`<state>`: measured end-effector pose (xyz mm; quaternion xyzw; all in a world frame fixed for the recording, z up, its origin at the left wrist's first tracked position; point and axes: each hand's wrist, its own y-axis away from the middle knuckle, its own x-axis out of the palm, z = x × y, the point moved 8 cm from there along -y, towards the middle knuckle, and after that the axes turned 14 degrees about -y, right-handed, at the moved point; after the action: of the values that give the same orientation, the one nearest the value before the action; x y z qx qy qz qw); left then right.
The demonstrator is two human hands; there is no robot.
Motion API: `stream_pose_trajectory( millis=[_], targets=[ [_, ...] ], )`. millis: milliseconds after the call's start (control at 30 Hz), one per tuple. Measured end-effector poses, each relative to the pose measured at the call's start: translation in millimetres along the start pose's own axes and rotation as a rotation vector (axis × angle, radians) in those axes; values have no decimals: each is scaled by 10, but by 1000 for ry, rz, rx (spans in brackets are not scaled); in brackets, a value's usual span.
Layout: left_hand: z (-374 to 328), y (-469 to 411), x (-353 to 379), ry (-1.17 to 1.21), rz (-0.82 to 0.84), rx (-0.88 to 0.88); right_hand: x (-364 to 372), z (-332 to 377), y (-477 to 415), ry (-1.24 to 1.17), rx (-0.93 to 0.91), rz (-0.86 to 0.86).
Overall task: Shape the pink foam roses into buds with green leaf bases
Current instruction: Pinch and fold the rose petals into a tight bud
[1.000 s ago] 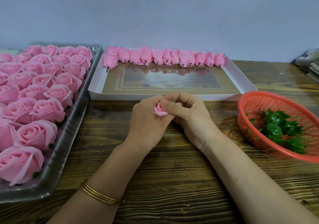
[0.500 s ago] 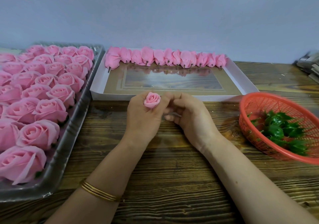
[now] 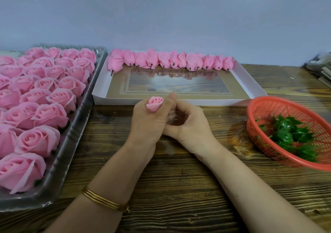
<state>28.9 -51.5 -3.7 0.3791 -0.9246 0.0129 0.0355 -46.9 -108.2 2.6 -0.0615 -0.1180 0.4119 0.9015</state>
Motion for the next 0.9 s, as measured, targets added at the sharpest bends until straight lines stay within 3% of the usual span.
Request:
stream_pose_trajectory(
  millis=[333, 433, 633, 900],
  targets=[
    [-33, -24, 93, -40, 289, -1, -32, -125, 4, -250, 222, 95],
    [-21, -24, 92, -31, 258, -1, -34, -154, 6, -276, 271, 86],
    [51, -51, 22, 6, 136, -37, -68, -92, 8, -122, 192, -1],
    [26, -54, 74, 21, 181, -30, -110, -95, 8, -109, 190, -30]
  ],
)
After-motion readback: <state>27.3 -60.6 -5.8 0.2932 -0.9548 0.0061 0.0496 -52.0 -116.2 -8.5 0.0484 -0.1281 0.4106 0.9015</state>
